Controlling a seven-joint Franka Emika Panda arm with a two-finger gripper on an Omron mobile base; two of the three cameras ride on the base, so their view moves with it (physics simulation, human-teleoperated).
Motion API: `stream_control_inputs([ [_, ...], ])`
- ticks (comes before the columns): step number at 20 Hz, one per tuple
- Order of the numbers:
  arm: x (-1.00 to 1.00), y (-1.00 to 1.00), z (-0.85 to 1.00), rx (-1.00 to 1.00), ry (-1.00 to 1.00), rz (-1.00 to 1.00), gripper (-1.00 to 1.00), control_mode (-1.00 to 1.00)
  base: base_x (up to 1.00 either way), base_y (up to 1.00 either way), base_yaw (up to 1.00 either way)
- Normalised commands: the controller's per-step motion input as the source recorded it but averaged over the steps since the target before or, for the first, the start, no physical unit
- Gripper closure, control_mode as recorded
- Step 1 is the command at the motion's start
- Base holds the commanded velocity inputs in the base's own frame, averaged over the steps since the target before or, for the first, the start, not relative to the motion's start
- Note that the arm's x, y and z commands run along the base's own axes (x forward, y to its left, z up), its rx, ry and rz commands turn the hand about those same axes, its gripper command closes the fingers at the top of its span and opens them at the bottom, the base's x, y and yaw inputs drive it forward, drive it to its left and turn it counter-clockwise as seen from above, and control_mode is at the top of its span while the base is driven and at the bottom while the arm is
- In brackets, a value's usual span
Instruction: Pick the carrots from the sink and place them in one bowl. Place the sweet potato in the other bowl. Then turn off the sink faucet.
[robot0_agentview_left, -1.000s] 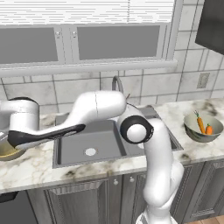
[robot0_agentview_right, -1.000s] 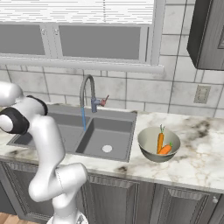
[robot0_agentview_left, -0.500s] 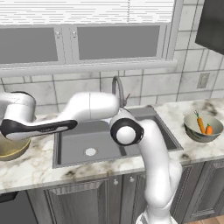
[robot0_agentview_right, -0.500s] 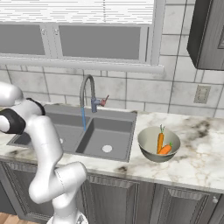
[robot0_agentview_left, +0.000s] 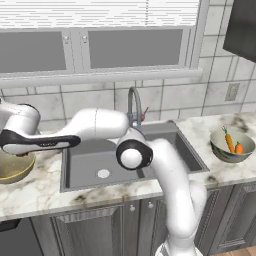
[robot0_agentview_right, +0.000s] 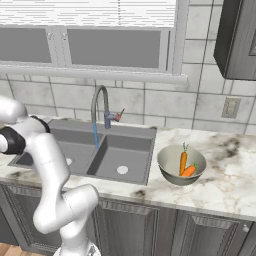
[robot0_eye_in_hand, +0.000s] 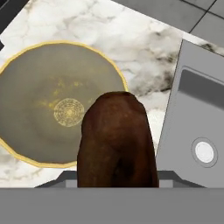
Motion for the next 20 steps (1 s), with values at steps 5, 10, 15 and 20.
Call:
stream_control_inputs([
  [5,0.28,0.28,-0.05,0.02,0.09,-0.11,1.00,-1.00,0.00,0.00,0.00],
  [10,0.20,0.32,-0.14,0.01,0.13,-0.10,1.00,-1.00,0.00,0.00,0.00],
  [15,0.15,0.15,-0.39,0.00,0.19,-0.04,-1.00,-1.00,0.00,0.00,0.00],
  [20,-0.09,-0.06,0.24,0.00,0.11,-0.09,-1.00,-1.00,0.00,0.00,0.00],
])
